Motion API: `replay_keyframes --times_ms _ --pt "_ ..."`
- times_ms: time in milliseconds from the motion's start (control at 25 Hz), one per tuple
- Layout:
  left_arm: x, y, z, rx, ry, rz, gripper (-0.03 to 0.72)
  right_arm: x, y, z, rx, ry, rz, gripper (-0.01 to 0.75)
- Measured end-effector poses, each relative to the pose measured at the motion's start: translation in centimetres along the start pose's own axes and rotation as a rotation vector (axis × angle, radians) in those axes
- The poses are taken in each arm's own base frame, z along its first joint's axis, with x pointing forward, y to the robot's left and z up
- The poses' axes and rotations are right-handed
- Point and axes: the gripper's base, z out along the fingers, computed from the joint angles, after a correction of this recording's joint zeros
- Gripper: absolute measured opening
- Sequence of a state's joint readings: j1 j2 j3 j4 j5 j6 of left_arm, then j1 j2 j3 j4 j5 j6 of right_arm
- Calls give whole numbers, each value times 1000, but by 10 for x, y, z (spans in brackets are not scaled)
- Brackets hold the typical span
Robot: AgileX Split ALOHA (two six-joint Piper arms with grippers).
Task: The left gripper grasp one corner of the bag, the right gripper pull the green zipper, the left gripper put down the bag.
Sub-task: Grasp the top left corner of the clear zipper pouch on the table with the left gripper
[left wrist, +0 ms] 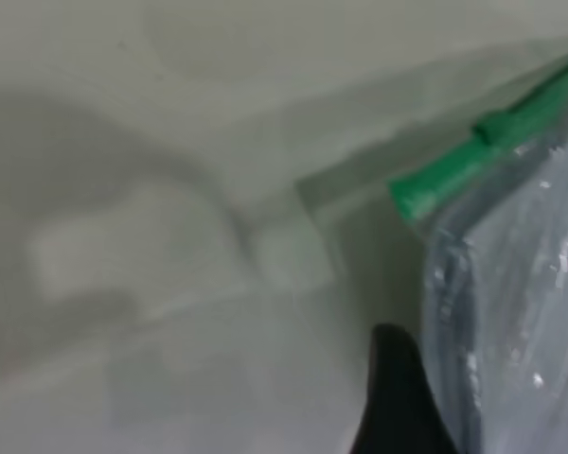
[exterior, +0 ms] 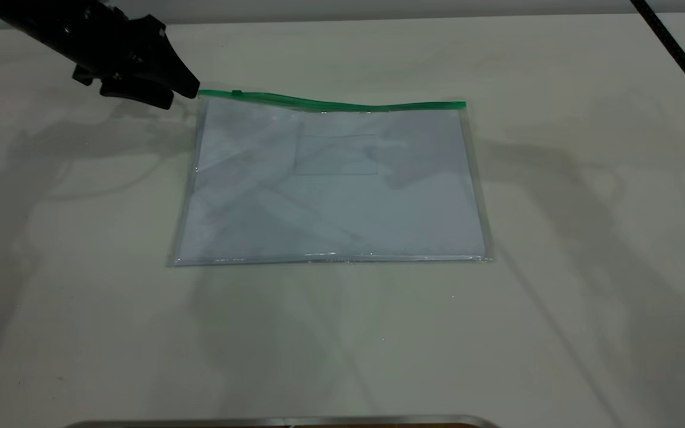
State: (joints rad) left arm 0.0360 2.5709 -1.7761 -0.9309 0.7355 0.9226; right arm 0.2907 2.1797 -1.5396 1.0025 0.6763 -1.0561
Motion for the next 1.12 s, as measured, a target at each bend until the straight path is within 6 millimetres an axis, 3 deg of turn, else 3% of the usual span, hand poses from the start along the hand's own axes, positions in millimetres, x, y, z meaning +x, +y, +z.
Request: replay_keyframes --times_ms 640,760,920,1000,1120 --pt "12 8 46 91 -16 -31 544 0 0 0 0 -1 -9 516" --pt "13 5 49 97 -9 -20 471 0 1 0 -6 2 -2 516" --pt "15 5 51 105 2 -18 272 3 0 3 -20 14 45 516" --pt "15 3 52 108 5 -11 192 6 -3 11 -29 15 70 516" --pt "15 -3 57 111 11 51 134 11 -12 28 -42 26 57 516"
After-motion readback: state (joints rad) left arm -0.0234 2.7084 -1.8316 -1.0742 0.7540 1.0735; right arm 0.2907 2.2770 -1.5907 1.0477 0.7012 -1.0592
